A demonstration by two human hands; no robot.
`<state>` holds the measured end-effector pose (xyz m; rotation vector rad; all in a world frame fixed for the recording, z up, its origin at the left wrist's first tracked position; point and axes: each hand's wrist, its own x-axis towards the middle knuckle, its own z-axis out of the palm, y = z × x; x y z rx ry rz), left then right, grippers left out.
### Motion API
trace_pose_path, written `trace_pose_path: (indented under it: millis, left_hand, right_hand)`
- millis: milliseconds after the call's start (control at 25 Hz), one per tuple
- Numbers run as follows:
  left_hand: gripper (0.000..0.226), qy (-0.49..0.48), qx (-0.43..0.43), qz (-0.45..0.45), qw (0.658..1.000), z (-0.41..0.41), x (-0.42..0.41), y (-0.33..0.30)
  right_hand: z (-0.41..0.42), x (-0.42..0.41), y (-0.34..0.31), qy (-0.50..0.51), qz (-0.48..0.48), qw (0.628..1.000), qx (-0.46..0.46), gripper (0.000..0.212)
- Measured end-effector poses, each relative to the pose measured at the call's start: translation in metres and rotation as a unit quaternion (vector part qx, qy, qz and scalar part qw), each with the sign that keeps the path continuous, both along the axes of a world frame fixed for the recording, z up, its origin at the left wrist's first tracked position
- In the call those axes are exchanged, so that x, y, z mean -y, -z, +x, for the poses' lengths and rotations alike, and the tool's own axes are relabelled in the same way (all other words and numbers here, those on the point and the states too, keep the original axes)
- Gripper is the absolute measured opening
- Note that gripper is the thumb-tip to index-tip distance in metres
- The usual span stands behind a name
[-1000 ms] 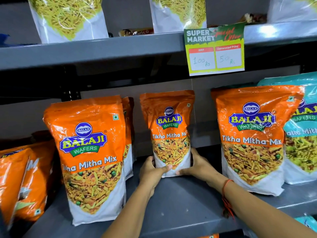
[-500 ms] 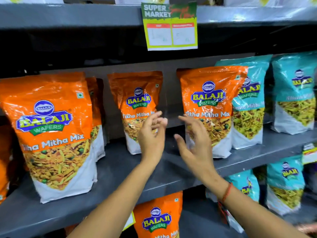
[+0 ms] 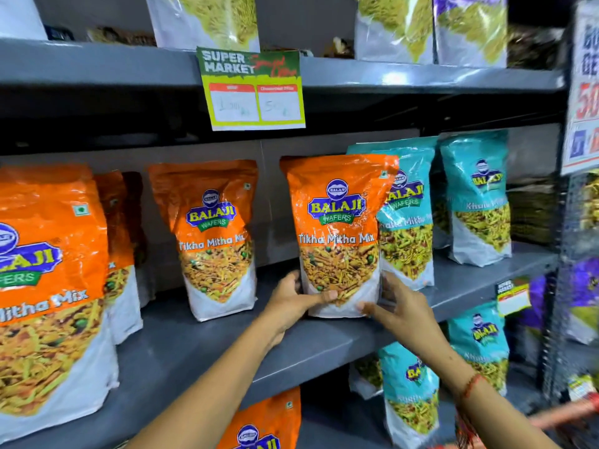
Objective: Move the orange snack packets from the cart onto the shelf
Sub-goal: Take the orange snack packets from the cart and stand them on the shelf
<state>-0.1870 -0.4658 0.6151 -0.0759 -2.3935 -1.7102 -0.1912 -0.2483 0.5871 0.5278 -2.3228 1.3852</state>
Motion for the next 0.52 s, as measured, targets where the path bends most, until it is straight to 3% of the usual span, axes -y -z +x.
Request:
trace_pose_path:
  millis: [160,400,520]
  left_hand:
    - [0.079,-0.086,-0.038,-0.048,0.994,0.018,0.006,-0.001]
    - [0.056,-0.210,-0.094,-0.128,0.965,0.096,0.035,-0.015]
    - [0.058,-0.269,-0.105,-0.136,0.947,0.127,0.056,-0.012]
  right_hand:
    - [-0.001,0.006,-0.003,-0.030,0.006,0.999,-0.010,0.066]
    - [0.016,0.055,-0.021,-0.132,0.014,0.991,-0.022,0.062]
    - [0.027,0.084,-0.026,-0.181,0.016,0.983,-0.020,0.056]
